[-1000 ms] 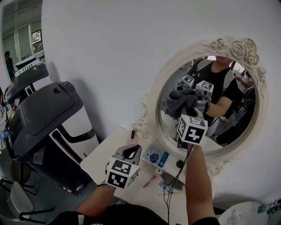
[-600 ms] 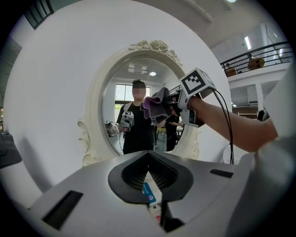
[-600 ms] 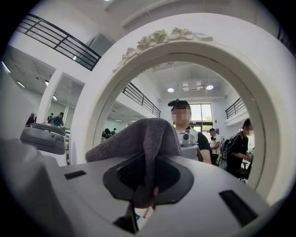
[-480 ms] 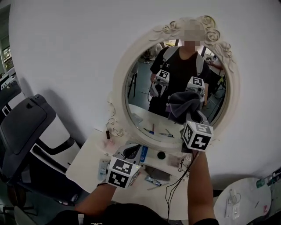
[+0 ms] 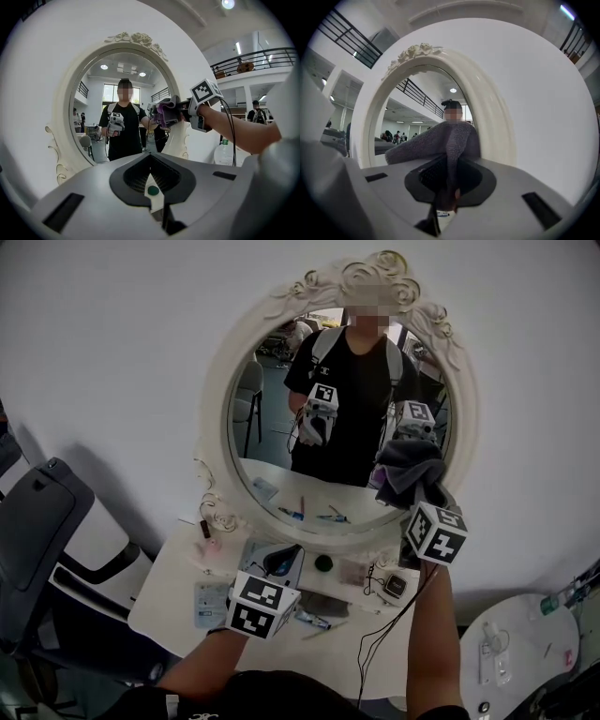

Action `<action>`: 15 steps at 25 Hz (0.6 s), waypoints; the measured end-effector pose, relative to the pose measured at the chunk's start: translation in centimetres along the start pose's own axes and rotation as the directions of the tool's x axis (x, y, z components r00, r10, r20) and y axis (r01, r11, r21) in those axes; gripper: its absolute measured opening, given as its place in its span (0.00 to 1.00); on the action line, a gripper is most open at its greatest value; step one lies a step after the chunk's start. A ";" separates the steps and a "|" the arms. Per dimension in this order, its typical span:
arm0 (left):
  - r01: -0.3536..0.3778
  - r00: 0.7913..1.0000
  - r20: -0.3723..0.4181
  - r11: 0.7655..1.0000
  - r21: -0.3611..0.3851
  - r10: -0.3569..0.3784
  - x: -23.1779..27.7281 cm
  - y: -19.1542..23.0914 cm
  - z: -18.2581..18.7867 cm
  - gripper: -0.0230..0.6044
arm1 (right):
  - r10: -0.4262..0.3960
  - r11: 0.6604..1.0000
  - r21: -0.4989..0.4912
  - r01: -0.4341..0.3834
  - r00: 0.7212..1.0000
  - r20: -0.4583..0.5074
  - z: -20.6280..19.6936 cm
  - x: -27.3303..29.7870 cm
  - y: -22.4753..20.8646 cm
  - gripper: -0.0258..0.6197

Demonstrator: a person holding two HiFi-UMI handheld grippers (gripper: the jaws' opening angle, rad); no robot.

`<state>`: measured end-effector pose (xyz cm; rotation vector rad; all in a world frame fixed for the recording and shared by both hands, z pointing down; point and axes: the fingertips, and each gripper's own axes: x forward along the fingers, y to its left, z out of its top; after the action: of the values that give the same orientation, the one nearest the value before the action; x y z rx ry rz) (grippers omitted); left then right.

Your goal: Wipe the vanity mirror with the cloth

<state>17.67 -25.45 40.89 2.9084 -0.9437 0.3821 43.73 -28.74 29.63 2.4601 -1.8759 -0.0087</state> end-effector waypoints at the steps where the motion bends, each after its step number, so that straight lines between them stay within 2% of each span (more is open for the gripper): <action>1: -0.003 1.000 -0.002 1.000 -0.002 0.003 -0.1 0.0 -0.1 0.05 | 0.023 1.000 0.001 -0.023 1.000 0.008 0.1 -0.2 0.6 0.11; 4: -0.023 1.000 -0.008 1.000 -0.010 0.023 -0.5 0.5 -0.4 0.05 | 0.107 0.994 -0.028 -0.106 0.994 0.039 1.0 -0.7 4.1 0.11; 7: -0.046 0.999 -0.004 0.999 -0.016 0.046 -1.2 1.2 -0.5 0.05 | 0.207 0.976 -0.081 -0.200 0.975 0.084 3.0 -1.2 9.7 0.11; 12: -0.132 0.991 0.003 0.990 -0.047 0.133 -3.9 3.9 -1.0 0.05 | 0.385 0.918 -0.161 -0.363 0.913 0.135 7.2 -1.1 20.0 0.11; 15: -0.201 0.979 0.001 0.977 -0.069 0.202 -6.3 6.0 -1.7 0.05 | 0.442 0.891 -0.182 -0.416 0.886 0.139 9.2 0.1 25.2 0.11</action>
<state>8.92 -26.51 40.80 2.7629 -1.2327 0.3409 19.14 -35.85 21.47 1.9544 -2.3606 -0.3477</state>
